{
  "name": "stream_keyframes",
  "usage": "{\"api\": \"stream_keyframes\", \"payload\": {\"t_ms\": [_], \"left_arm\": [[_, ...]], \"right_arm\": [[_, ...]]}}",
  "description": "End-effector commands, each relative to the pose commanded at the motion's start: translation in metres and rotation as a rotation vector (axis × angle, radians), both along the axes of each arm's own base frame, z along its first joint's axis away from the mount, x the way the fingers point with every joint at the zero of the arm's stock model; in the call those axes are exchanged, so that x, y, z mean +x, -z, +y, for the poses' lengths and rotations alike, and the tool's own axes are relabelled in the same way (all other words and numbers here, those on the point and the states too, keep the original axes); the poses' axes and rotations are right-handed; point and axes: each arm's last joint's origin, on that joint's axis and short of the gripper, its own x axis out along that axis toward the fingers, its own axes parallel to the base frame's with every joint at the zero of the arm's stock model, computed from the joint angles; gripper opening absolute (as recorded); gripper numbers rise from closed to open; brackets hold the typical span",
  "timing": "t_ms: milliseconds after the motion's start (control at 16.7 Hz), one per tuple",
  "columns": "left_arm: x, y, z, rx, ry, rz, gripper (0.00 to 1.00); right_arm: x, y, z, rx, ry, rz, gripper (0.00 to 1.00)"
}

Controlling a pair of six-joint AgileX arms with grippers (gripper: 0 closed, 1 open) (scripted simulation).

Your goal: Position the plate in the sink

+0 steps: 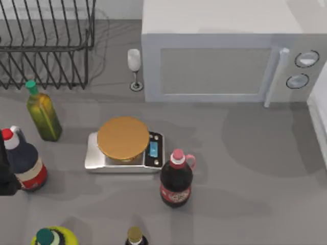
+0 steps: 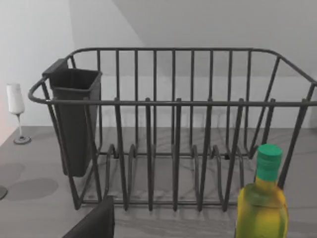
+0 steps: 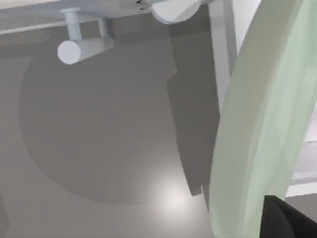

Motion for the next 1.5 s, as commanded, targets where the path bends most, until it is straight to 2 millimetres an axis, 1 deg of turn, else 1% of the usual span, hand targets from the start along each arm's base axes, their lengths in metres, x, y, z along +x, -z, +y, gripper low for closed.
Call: {"api": "stream_keyframes", "payload": {"t_ms": [120, 240, 360, 480, 600, 660, 900, 1500], "left_arm": [[0.000, 0.000, 0.000, 0.000, 0.000, 0.000, 1.00], [0.000, 0.000, 0.000, 0.000, 0.000, 0.000, 1.00], [0.000, 0.000, 0.000, 0.000, 0.000, 0.000, 1.00], [0.000, 0.000, 0.000, 0.000, 0.000, 0.000, 1.00], [0.000, 0.000, 0.000, 0.000, 0.000, 0.000, 1.00], [0.000, 0.000, 0.000, 0.000, 0.000, 0.000, 1.00], [0.000, 0.000, 0.000, 0.000, 0.000, 0.000, 1.00], [0.000, 0.000, 0.000, 0.000, 0.000, 0.000, 1.00]], "right_arm": [[0.036, 0.020, -0.028, -0.014, 0.018, -0.002, 0.00], [0.068, 0.054, -0.051, -0.017, -0.002, 0.037, 0.00], [0.089, 0.089, -0.070, -0.007, -0.045, 0.088, 0.00], [0.100, 0.115, -0.082, 0.010, -0.093, 0.127, 0.00], [0.105, 0.129, -0.088, 0.026, -0.133, 0.150, 0.00], [0.105, 0.133, -0.089, 0.031, -0.143, 0.155, 0.00], [0.106, 0.133, -0.089, 0.032, -0.145, 0.156, 0.00], [0.106, 0.133, -0.089, 0.032, -0.145, 0.156, 0.75]]}}
